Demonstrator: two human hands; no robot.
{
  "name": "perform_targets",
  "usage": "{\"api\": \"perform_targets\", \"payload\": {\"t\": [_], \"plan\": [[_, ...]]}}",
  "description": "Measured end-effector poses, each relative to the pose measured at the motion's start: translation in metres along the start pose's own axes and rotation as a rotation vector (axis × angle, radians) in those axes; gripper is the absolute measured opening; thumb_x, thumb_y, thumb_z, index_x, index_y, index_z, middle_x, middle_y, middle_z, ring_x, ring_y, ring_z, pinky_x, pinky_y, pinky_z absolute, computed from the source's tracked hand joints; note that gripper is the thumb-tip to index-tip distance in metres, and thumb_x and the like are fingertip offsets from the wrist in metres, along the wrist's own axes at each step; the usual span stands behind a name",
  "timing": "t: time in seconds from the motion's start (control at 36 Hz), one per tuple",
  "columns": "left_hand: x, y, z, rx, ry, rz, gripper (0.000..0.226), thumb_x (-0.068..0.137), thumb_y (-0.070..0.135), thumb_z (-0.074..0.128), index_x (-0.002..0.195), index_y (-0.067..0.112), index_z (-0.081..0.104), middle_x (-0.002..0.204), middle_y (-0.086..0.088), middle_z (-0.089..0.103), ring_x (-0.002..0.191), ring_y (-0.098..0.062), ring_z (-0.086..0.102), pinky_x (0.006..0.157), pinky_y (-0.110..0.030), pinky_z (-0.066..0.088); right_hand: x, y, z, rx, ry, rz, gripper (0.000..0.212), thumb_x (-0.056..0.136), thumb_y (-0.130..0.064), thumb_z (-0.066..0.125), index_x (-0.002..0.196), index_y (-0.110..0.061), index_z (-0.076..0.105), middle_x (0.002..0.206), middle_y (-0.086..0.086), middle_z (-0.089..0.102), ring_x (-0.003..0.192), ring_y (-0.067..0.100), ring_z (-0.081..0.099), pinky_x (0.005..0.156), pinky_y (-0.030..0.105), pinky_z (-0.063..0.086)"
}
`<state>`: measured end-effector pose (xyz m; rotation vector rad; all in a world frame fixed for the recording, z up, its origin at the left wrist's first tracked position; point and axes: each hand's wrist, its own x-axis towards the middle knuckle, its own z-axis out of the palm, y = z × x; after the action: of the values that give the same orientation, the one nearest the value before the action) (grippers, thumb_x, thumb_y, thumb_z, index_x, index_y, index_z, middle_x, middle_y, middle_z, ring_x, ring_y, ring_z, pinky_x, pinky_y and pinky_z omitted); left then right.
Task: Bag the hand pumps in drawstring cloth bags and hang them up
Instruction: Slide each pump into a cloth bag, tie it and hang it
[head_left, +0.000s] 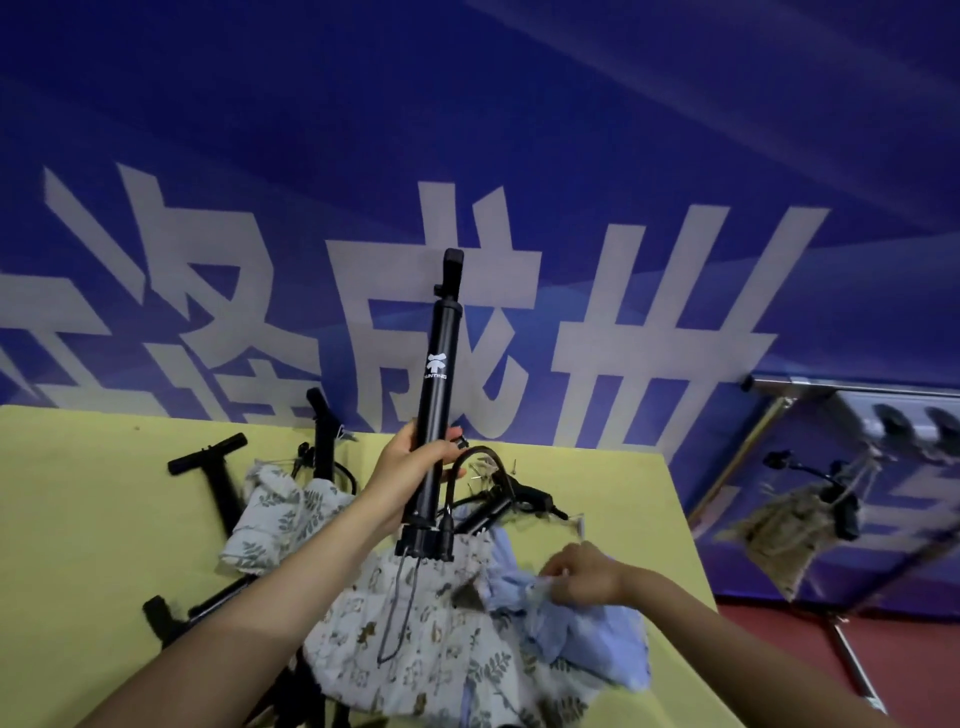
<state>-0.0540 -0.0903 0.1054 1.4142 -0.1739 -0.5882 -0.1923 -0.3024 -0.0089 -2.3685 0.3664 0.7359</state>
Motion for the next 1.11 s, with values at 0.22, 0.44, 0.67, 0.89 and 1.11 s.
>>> {"api": "perform_targets", "payload": {"t": [0.22, 0.44, 0.67, 0.89, 1.11], "plan": [[-0.004, 0.023, 0.010, 0.153, -0.082, 0.142, 0.024, 0.082, 0.012, 0.073, 0.102, 0.024, 0.067, 0.113, -0.007, 0.068, 0.097, -0.028, 0.068, 0.079, -0.038, 0.058, 0.044, -0.042, -0.026, 2.008, 0.025, 0.204, 0.066, 0.096, -0.055, 0.043, 0.120, 0.007, 0.042, 0.126, 0.026, 0.055, 0.112, 0.035, 0.058, 0.087, 0.043, 0.050], [-0.011, 0.017, 0.005, 0.155, -0.128, 0.140, 0.024, 0.085, 0.004, 0.068, 0.106, 0.014, 0.064, 0.116, -0.013, 0.065, 0.101, -0.034, 0.066, 0.074, -0.037, 0.059, 0.070, -0.064, -0.018, 2.021, 0.013, 0.376, 0.035, 0.095, -0.038, 0.058, 0.086, -0.003, 0.055, 0.058, 0.008, 0.054, 0.054, 0.019, 0.053, 0.039, 0.024, 0.052], [-0.016, 0.008, -0.002, 0.205, -0.200, 0.119, 0.030, 0.086, -0.004, 0.063, 0.112, 0.010, 0.061, 0.107, -0.004, 0.069, 0.092, -0.013, 0.069, 0.072, -0.030, 0.057, 0.065, -0.068, -0.005, 1.973, -0.142, 0.171, 0.042, 0.094, -0.044, 0.054, 0.092, -0.003, 0.060, 0.067, 0.008, 0.067, 0.046, 0.019, 0.062, 0.040, 0.021, 0.047], [-0.021, -0.011, -0.009, 0.320, -0.252, 0.065, 0.027, 0.083, 0.002, 0.066, 0.108, 0.012, 0.061, 0.088, 0.001, 0.069, 0.076, -0.021, 0.068, 0.079, -0.037, 0.057, 0.038, -0.062, -0.023, 2.205, -0.020, 0.060, 0.006, 0.074, -0.012, 0.057, 0.076, -0.006, 0.056, 0.059, 0.005, 0.062, 0.045, 0.016, 0.056, 0.043, 0.018, 0.047], [-0.024, -0.026, -0.017, 0.517, -0.207, -0.012, 0.019, 0.102, 0.034, 0.040, 0.113, 0.027, 0.053, 0.106, -0.002, 0.064, 0.084, -0.013, 0.066, 0.075, -0.028, 0.052, 0.013, -0.065, -0.053, 2.066, 0.300, -0.137, 0.023, 0.097, -0.010, 0.037, 0.079, -0.009, 0.051, 0.066, 0.005, 0.060, 0.060, 0.018, 0.056, 0.044, 0.018, 0.045]]}}
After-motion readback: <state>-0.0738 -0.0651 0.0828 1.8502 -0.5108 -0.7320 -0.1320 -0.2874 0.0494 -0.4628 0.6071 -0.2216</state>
